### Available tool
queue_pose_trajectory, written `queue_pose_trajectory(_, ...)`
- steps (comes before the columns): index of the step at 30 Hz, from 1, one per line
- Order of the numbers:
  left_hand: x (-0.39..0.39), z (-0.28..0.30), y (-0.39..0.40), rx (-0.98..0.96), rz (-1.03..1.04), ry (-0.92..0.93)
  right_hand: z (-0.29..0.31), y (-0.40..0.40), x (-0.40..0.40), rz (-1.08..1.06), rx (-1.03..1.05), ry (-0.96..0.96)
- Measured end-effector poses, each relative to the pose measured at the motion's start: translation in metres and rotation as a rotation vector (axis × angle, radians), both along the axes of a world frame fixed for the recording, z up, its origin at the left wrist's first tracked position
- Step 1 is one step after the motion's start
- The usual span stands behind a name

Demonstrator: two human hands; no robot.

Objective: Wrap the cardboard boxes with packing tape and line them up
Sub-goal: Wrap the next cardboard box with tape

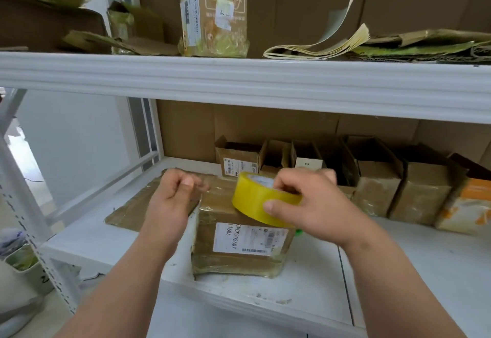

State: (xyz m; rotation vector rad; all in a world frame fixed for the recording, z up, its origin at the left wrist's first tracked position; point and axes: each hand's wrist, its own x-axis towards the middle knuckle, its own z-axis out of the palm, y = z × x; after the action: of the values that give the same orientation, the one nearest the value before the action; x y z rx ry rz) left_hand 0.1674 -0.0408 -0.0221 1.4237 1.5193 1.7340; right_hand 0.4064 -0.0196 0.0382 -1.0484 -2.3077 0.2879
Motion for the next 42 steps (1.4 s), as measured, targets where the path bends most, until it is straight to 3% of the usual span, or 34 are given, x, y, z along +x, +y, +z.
queue_pose_trajectory(5,0.002,0.004,0.003,0.010,-0.095,-0.074,-0.007,0.018,0.024,-0.061,-0.153,0.169)
queue_pose_trajectory(11,0.000,-0.003,0.013,0.091,-0.072,0.051,0.001,0.030,0.018,-0.055,-0.186,0.249)
queue_pose_trajectory(18,0.000,-0.016,0.031,0.168,0.062,0.137,0.000,0.054,0.019,0.142,-0.357,0.474)
queue_pose_trajectory(26,0.018,-0.009,0.036,0.006,0.220,0.136,-0.001,0.088,0.049,0.365,-0.558,0.526)
queue_pose_trajectory(38,0.025,0.002,0.024,-0.020,0.254,-0.109,0.003,0.135,0.046,0.516,-0.759,0.460)
queue_pose_trajectory(42,0.024,0.003,0.024,0.002,0.289,-0.269,0.001,0.144,0.068,0.533,-0.790,0.490)
